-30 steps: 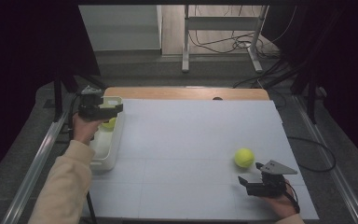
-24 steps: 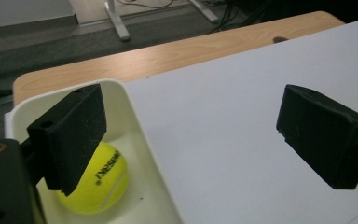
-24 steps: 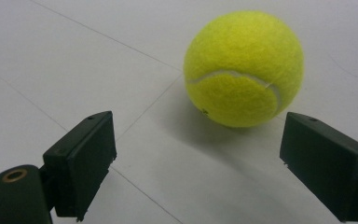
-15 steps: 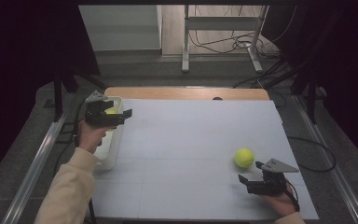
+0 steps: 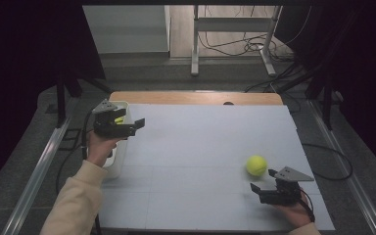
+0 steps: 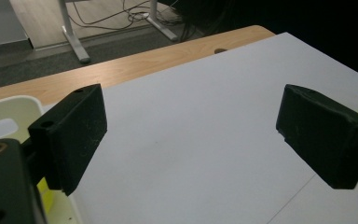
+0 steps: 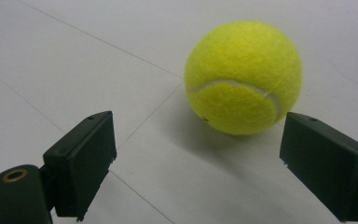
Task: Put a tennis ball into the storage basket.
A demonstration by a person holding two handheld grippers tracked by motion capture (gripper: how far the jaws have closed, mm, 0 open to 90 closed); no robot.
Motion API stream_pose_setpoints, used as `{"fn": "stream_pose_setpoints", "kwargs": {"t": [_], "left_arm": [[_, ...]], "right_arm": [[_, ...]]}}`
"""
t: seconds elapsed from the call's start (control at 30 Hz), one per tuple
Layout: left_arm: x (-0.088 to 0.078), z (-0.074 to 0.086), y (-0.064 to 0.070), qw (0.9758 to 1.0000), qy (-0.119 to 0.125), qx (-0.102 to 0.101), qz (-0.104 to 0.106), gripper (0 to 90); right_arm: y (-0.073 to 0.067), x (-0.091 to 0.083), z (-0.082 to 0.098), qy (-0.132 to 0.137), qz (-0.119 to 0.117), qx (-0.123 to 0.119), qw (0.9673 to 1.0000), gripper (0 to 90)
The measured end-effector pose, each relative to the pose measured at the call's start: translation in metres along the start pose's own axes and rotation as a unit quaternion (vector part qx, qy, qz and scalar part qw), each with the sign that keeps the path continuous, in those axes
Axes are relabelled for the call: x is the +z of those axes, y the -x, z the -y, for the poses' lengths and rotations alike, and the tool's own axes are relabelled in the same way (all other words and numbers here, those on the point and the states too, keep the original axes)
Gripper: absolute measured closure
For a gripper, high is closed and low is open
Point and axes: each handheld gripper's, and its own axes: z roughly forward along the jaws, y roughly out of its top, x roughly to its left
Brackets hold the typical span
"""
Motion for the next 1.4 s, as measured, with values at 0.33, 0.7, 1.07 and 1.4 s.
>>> {"fn": "stream_pose_setpoints", "kwargs": {"t": [0.33,0.7,1.07,1.4], "left_arm": [[0.007,0.001,0.018,0.9998,0.008,0.01,0.012,10.0],[0.016,0.002,0.04,0.9984,0.001,0.034,0.046,9.9],[0.031,0.012,0.049,0.9973,-0.015,0.029,0.066,9.8],[0.048,0.019,0.064,0.9943,-0.033,0.041,0.092,9.7]], "right_arm": [[-0.001,-0.001,0.001,0.0,-0.001,-0.004,1.0,11.1],[-0.003,-0.005,0.002,0.006,0.0,-0.01,0.9999,11.1],[-0.004,-0.005,0.003,0.009,-0.004,-0.01,0.9999,11.1],[-0.003,-0.006,0.003,0.008,-0.002,-0.01,0.9999,11.1]]}}
